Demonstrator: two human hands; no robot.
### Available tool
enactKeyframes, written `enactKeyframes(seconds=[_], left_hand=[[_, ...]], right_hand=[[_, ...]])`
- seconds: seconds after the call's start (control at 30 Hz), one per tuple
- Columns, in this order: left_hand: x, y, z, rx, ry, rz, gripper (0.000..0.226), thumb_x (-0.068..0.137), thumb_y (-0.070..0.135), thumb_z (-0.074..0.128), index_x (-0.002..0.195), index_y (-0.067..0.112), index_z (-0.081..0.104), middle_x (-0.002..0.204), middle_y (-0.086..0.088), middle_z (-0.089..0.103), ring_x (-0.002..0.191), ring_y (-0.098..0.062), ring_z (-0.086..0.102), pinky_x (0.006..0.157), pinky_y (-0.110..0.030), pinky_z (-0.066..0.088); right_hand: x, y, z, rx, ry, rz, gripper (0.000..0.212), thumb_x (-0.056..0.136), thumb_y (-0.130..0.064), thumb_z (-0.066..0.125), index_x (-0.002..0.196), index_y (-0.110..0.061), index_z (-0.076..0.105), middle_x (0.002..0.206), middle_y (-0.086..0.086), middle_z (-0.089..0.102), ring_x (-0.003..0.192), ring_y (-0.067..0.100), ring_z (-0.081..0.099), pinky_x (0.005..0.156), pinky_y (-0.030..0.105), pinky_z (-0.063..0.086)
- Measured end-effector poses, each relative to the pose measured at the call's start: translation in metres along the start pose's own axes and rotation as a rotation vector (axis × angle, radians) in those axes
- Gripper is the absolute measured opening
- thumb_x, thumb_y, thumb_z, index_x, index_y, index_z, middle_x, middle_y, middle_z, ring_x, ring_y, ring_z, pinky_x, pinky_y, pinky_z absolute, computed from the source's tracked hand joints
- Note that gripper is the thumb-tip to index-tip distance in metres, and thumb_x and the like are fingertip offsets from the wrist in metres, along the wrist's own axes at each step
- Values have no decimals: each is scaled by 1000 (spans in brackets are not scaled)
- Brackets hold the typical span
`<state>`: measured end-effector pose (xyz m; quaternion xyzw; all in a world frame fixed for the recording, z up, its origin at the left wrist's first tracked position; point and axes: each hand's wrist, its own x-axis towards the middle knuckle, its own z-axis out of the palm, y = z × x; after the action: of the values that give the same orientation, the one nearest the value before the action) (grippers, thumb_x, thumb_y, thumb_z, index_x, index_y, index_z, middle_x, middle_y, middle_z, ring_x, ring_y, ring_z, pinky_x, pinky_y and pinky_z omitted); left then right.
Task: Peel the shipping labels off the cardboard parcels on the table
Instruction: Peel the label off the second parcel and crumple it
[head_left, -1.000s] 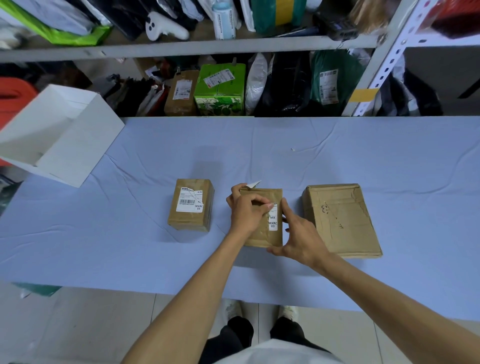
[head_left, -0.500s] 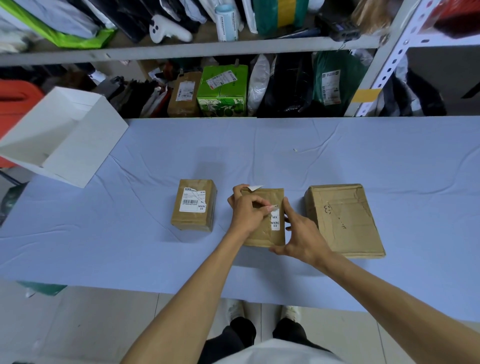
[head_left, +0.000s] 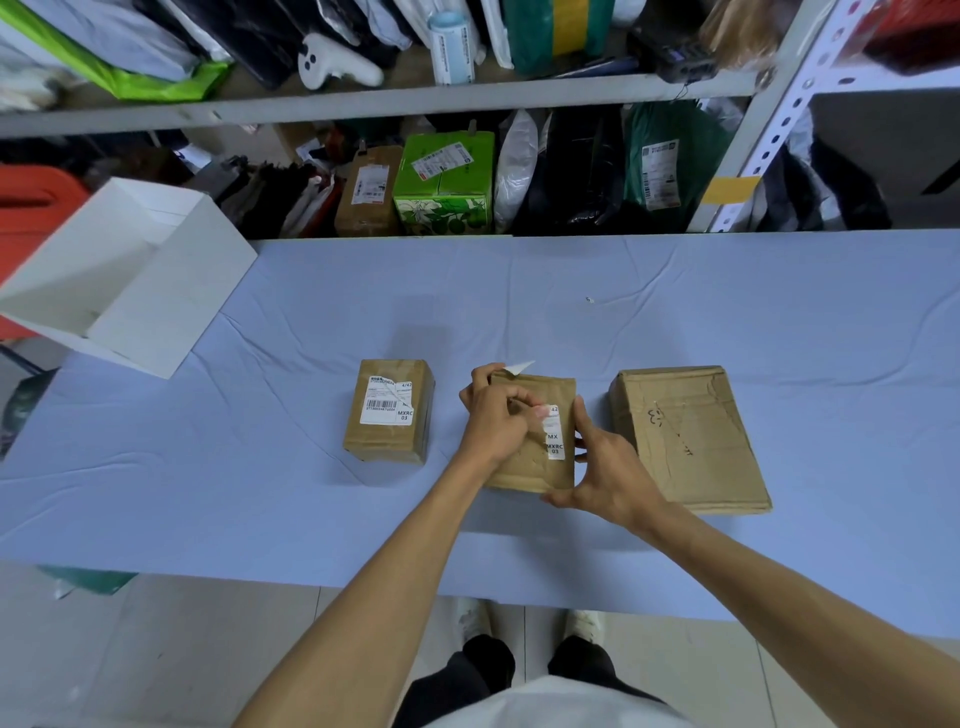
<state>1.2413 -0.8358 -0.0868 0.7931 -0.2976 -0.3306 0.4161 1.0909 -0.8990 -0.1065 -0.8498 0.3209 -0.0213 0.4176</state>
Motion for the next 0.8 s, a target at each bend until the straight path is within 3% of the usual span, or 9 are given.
enactKeyframes(seconds=[0.8], left_hand=[[-4,-1,-3,-36,-30,-9,7,81,19,75,79,19,68,140,8,32,130,-17,24,98,-21,24]], right_hand=[[-4,-1,-3,-26,-14,21,134,59,-36,89,153,-16,-4,125,2,61,110,17,60,93,31,52]])
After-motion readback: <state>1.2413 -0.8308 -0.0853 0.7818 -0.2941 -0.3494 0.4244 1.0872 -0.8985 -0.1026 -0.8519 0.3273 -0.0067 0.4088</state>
